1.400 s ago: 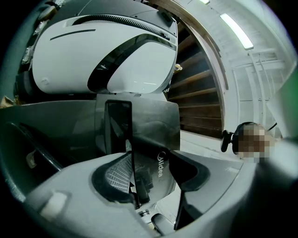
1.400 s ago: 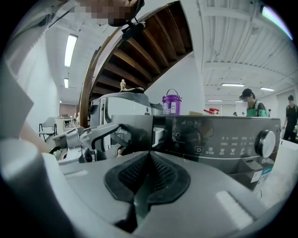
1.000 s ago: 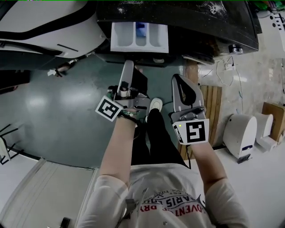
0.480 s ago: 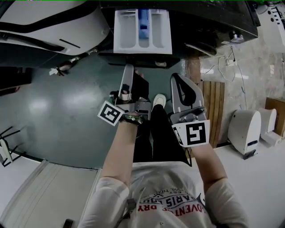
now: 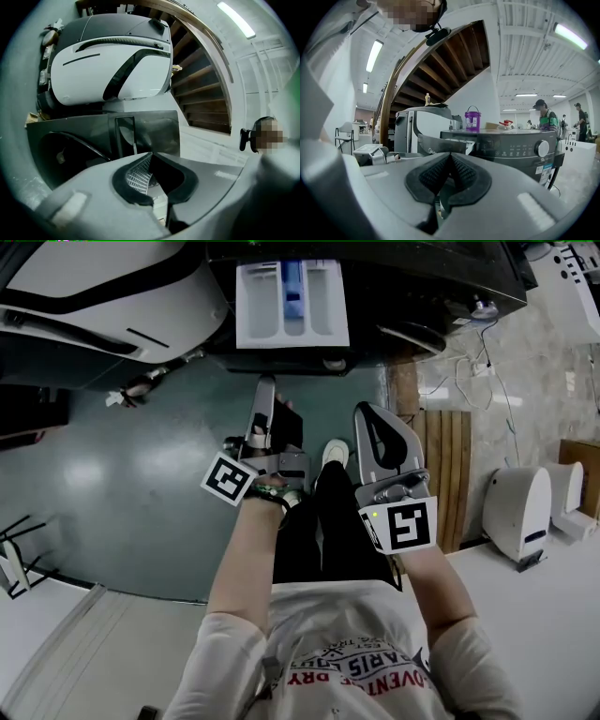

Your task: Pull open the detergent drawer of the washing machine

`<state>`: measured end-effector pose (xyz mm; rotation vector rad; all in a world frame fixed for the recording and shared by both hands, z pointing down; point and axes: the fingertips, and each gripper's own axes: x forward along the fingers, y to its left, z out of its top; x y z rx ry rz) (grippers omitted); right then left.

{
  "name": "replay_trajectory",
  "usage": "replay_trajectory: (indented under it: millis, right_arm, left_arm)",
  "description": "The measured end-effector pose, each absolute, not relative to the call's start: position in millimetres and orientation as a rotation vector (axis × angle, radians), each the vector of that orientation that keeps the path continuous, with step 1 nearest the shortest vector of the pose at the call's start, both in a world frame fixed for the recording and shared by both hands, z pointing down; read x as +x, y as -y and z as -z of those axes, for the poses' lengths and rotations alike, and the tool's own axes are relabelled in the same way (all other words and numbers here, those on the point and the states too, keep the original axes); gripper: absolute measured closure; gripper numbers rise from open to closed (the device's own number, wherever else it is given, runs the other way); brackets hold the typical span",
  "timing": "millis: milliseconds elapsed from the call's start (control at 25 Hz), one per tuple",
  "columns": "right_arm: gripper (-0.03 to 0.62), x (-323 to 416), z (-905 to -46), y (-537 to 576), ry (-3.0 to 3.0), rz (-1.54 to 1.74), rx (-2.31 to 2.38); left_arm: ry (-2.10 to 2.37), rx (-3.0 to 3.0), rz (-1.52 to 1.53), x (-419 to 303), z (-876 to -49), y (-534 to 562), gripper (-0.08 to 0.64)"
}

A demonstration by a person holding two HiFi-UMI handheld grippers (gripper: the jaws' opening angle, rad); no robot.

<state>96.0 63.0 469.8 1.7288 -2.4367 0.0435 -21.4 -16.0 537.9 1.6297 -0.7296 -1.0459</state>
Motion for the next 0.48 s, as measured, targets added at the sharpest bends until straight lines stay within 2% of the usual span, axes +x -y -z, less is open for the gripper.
replay_trajectory:
  millis: [480]
  right_arm:
    - [0.591,89,-413,-69,2.456,-0.075,1.747]
  left_arm:
    - [0.961,1.777,0.727,-44,-494,-13,0.561]
